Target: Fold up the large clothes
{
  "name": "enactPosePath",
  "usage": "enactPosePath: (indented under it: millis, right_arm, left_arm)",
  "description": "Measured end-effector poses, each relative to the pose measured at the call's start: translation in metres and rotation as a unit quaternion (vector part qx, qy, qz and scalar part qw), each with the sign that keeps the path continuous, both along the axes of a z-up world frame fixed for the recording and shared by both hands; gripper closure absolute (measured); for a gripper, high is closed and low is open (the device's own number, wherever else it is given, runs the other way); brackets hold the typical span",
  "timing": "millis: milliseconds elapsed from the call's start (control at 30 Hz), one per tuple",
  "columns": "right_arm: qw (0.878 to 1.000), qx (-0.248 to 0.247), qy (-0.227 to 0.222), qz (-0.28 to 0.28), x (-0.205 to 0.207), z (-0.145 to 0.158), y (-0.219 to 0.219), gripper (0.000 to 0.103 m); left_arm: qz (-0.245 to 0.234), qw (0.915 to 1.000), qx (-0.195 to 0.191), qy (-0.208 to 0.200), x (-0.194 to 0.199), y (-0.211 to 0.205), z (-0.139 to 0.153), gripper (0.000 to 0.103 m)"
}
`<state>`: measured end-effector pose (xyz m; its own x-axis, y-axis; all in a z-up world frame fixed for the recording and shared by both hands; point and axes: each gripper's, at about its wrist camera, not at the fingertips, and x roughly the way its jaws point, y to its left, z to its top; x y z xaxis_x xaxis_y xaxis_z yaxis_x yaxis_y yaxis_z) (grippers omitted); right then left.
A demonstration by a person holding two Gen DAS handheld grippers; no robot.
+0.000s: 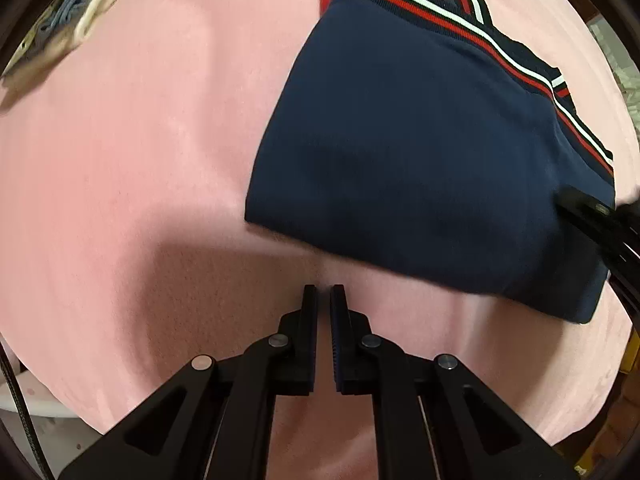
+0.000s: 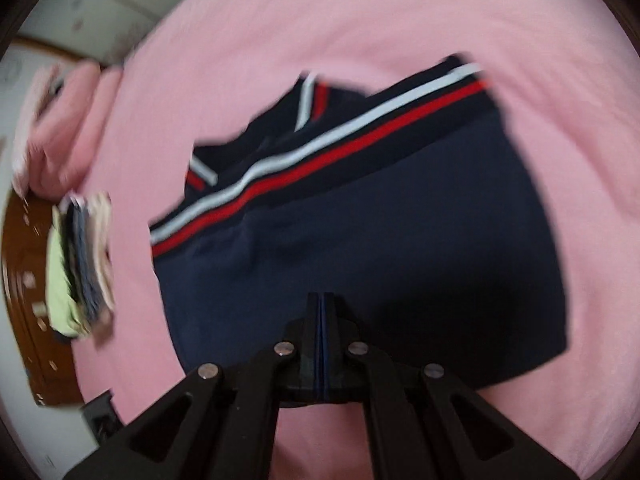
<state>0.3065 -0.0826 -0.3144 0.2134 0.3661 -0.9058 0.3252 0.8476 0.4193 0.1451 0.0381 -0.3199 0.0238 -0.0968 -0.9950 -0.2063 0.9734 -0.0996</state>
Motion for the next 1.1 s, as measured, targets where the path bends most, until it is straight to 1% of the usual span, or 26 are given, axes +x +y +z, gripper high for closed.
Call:
enactPosePath:
  millis: [33,100,167,200,233,333,400,467,500,567,600,633,667,767,800,867,900,933,967,1067,1100]
  right_arm:
    - [0.999,-0.022,0.006,0.023,0.004,-0.005,0.007,0.103]
    - [0.997,-0.053,0.004,0.049,0.01,-0.011,0.017,0.103]
    - [0.996,-0.064,0.006,0.065,0.016,-0.02,0.022,0.103]
    - [0.996,-0.064,0.008,0.068,0.019,-0.023,0.024,0.103]
    - [0.995,-0.065,0.01,0.073,0.021,-0.024,0.024,0.103]
    - [0.991,-0.084,0.012,0.099,0.027,-0.024,0.033,0.103]
    - [0.988,-0.104,0.007,0.116,0.028,-0.023,0.04,0.103]
    - [0.985,-0.117,0.002,0.126,0.028,-0.022,0.046,0.103]
    - [0.984,-0.121,0.001,0.13,0.028,-0.021,0.047,0.103]
    - [0.983,-0.125,-0.002,0.134,0.028,-0.021,0.049,0.103]
    - [0.983,-0.126,-0.003,0.135,0.028,-0.021,0.05,0.103]
    - [0.983,-0.126,-0.004,0.135,0.028,-0.021,0.051,0.103]
    - [0.983,-0.126,-0.005,0.135,0.028,-0.021,0.051,0.103]
    - [0.983,-0.122,-0.008,0.135,0.027,-0.021,0.053,0.103]
    - [0.983,-0.119,-0.009,0.136,0.028,-0.021,0.053,0.103]
    - [0.984,-0.115,-0.011,0.137,0.025,-0.023,0.056,0.103]
    - [0.984,-0.113,-0.012,0.139,0.024,-0.023,0.055,0.103]
    - [0.984,-0.112,-0.013,0.141,0.022,-0.022,0.049,0.103]
    - [0.984,-0.11,-0.014,0.141,0.022,-0.022,0.046,0.103]
    - [0.984,-0.106,-0.016,0.139,0.02,-0.022,0.042,0.103]
    - [0.985,-0.105,-0.017,0.138,0.02,-0.022,0.042,0.103]
  left_arm:
    - [0.0,1.0,-0.004,0.001,-0.001,0.0,-0.001,0.099]
    - [0.0,0.9999,-0.012,0.002,-0.003,0.002,-0.002,0.098]
    - [0.001,0.9998,-0.02,0.005,-0.003,0.003,-0.005,0.098]
    - [0.001,0.9997,-0.023,0.009,-0.001,0.014,-0.002,0.098]
    - [0.002,0.9996,-0.025,0.013,0.0,0.014,-0.003,0.098]
    - [0.01,0.9993,-0.029,0.023,0.003,0.013,-0.005,0.098]
    - [0.018,0.9989,-0.037,0.023,0.006,0.024,-0.004,0.095]
    - [0.028,0.998,-0.054,0.019,0.006,0.035,0.001,0.085]
    - [0.032,0.9975,-0.061,0.016,0.006,0.04,0.0,0.082]
    - [0.044,0.9958,-0.08,0.005,0.003,0.046,0.004,0.071]
    - [0.048,0.9951,-0.087,0.001,0.002,0.052,0.005,0.068]
    - [0.053,0.994,-0.096,-0.006,0.001,0.053,0.007,0.061]
    - [0.059,0.9925,-0.106,-0.015,0.001,0.054,0.008,0.055]
    - [0.078,0.9873,-0.133,-0.038,-0.003,0.056,0.01,0.052]
    - [0.087,0.9841,-0.148,-0.045,-0.004,0.059,0.01,0.051]
    - [0.11,0.9736,-0.19,-0.063,-0.007,0.068,0.008,0.051]
    - [0.118,0.9698,-0.202,-0.07,-0.009,0.068,0.013,0.051]
    - [0.123,0.9676,-0.207,-0.076,-0.009,0.068,0.009,0.052]
    - [0.127,0.9661,-0.21,-0.081,-0.008,0.069,0.012,0.052]
    - [0.134,0.9638,-0.211,-0.092,-0.004,0.068,0.009,0.052]
    - [0.137,0.9619,-0.215,-0.098,0.003,0.065,0.005,0.052]
